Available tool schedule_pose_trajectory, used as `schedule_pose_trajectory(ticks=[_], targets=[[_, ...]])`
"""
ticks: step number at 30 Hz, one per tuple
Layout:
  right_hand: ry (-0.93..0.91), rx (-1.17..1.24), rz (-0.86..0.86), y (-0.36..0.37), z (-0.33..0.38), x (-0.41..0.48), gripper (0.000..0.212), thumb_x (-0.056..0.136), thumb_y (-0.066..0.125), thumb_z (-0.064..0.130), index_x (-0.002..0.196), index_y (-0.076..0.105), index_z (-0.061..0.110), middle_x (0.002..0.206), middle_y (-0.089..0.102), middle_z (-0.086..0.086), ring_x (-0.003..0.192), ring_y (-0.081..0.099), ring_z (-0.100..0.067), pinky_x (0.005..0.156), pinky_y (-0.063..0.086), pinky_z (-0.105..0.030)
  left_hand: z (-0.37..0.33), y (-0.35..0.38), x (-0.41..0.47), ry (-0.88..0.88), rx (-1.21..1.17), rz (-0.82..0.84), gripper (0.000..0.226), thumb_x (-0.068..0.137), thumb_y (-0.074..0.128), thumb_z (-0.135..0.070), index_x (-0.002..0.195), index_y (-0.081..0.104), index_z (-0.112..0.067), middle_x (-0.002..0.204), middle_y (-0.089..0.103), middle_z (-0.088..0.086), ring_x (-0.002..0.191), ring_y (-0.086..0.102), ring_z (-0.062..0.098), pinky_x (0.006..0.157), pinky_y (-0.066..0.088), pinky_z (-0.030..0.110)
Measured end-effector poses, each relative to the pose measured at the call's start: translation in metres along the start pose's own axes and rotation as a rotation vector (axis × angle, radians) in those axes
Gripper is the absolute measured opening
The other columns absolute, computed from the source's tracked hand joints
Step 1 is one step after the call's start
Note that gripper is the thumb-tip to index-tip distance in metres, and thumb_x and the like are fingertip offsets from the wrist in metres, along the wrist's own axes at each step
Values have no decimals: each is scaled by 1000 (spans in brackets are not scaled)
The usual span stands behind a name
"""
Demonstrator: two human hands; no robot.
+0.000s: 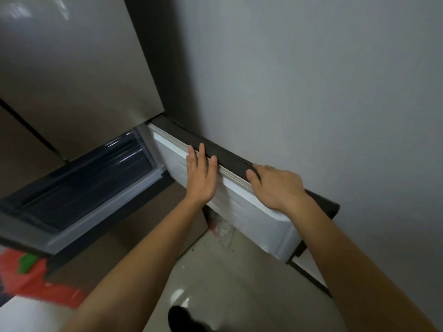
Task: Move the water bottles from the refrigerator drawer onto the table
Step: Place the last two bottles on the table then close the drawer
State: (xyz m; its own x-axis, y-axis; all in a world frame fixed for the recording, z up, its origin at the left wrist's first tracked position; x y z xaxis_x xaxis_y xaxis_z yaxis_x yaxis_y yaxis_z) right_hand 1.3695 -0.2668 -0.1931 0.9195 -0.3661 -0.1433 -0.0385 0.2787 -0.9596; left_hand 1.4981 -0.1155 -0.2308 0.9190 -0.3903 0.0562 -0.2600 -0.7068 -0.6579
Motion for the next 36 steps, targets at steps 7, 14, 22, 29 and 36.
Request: schedule_pose_trajectory(ticks=[7, 14, 22, 29, 36], targets=[[-206, 450, 364, 42, 45, -23, 63, 105, 23, 53, 159, 4, 27, 164, 18, 0, 151, 21, -20, 123, 15, -33, 20, -34, -84, -156, -342, -8, 65, 102, 19, -54, 158, -1, -26, 165, -8, -8, 151, -7, 6, 124, -3, 33], [-270, 754, 408, 108, 155, -32, 76, 103, 37, 48, 156, -13, 30, 167, 3, 0, 152, 11, -18, 124, 13, -38, 82, -119, -166, -414, -567, 28, 78, 92, 17, -72, 157, 20, -29, 160, 32, -6, 144, 35, 15, 115, 32, 39], [-257, 761, 318, 144, 282, -51, 85, 101, 36, 56, 155, -22, 26, 167, -9, -2, 150, 19, -32, 119, 18, -44, 130, -237, -242, -438, -53, -150, 59, 98, 35, -62, 146, 46, -29, 144, 52, -10, 131, 49, 10, 103, 35, 24], [-253, 813, 194, 157, 378, -41, 87, 99, 33, 60, 153, -26, 25, 163, -25, -7, 151, 16, -33, 115, 25, -45, 190, -292, -258, -357, 742, -251, 73, 93, 40, -66, 156, 26, -29, 162, 27, 1, 148, 26, 24, 112, 39, 46], [-402, 408, 33, 171, 424, -8, 70, 95, 19, 68, 156, -4, 41, 162, -28, -7, 141, 35, -41, 102, 42, -51, 256, -348, -217, -351, 831, -504, 58, 94, 59, -43, 146, 47, -21, 129, 48, 23, 119, 47, 39, 93, 49, 50]])
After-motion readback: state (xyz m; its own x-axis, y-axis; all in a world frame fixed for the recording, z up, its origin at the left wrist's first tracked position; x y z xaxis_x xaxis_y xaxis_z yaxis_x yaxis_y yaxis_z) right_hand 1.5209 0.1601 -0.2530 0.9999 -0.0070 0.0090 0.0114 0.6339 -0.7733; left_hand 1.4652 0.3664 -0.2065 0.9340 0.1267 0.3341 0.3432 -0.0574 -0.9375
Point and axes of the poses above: each hand's wrist, its own x-axis towards the middle knuckle, its own y-axis out of the palm, z = x × y, the point moved 7 cm from there along x, towards the middle knuckle
